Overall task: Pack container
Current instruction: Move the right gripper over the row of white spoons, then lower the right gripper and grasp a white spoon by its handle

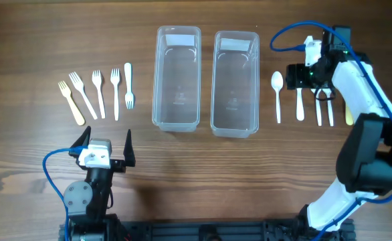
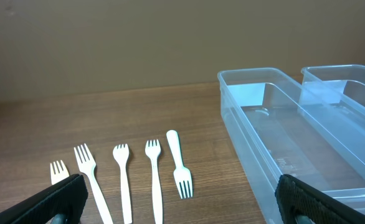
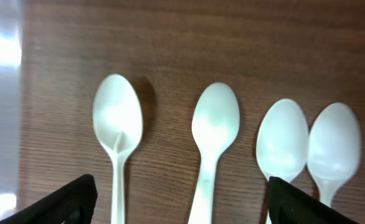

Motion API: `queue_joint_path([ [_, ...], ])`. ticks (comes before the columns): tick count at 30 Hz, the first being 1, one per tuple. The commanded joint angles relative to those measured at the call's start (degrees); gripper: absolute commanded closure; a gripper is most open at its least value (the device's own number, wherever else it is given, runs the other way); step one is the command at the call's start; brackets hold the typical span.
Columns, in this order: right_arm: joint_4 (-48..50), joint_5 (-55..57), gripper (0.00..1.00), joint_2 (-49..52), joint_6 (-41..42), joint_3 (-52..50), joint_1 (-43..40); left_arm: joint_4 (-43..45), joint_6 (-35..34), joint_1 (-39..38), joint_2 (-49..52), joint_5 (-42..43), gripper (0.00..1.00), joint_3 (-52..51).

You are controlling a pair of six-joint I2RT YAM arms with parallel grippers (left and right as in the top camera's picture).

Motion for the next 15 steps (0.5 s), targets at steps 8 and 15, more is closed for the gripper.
queue_joint_path([
  [8, 0.6, 4.7, 0.2, 4.0, -2.9, 1.0, 0.2, 0.2, 1.3, -0.4, -0.3, -0.3, 0.0, -0.5],
  [15, 0.6, 4.6, 0.22, 6.1, -3.2, 1.0, 0.1, 0.2, 1.3, -0.4, -0.3, -0.3, 0.0, -0.5],
])
